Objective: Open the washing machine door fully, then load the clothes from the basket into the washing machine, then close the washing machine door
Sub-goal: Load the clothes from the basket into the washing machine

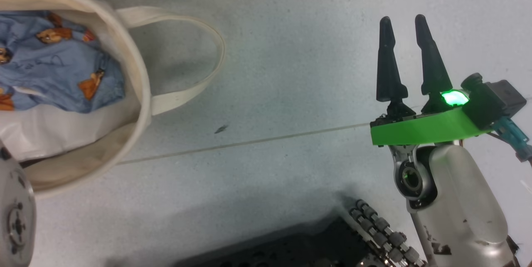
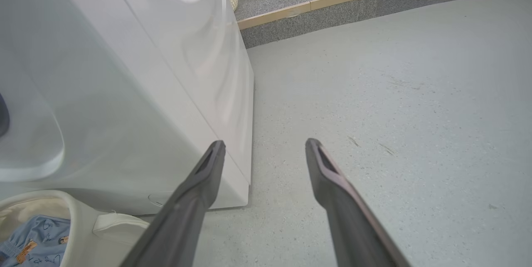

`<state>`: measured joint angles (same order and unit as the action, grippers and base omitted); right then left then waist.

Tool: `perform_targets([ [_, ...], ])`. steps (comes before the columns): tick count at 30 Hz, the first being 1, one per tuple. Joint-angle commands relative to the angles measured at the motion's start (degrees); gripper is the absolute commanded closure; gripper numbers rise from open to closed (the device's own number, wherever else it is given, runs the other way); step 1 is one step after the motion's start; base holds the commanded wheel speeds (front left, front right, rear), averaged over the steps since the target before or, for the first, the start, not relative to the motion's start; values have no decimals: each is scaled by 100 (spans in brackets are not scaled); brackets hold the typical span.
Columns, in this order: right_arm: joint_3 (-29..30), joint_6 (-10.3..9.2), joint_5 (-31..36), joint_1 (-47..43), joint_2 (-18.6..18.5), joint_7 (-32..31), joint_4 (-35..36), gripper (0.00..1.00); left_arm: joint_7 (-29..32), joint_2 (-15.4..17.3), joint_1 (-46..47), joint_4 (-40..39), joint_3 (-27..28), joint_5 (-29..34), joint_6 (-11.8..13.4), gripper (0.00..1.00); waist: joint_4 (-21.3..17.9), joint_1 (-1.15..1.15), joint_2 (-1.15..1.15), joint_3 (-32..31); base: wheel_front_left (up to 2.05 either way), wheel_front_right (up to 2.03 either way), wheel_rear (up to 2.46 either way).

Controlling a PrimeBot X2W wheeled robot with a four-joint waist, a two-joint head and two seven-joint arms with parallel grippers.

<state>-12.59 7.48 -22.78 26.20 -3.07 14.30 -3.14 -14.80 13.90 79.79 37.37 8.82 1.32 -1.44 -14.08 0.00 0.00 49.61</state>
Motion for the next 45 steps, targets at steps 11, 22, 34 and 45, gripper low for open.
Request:
perform_targets([
  [11, -132, 1, 234, -214, 19, 70, -56, 0, -19, -195, -1678, -1071, -128, -201, 14, 0, 449, 0, 0, -1039, 0, 0, 0],
  [22, 0, 1, 333, -759, 19, 70, -367, 0, -19, -812, -3965, -1481, -56, -372, -83, 0, 832, 0, 0, -2521, 0, 0, 0],
  [34, 150, 1, 223, -1502, 19, 70, -507, 0, -19, -1075, -5855, -1836, -266, -485, 58, 0, 941, 0, 0, -3663, 0, 0, 0],
  [45, 143, 1, 181, -1856, 19, 70, -543, 0, -19, -1101, -6820, -2155, -718, -1078, 478, 0, 1013, 0, 0, -4111, 0, 0, 0],
])
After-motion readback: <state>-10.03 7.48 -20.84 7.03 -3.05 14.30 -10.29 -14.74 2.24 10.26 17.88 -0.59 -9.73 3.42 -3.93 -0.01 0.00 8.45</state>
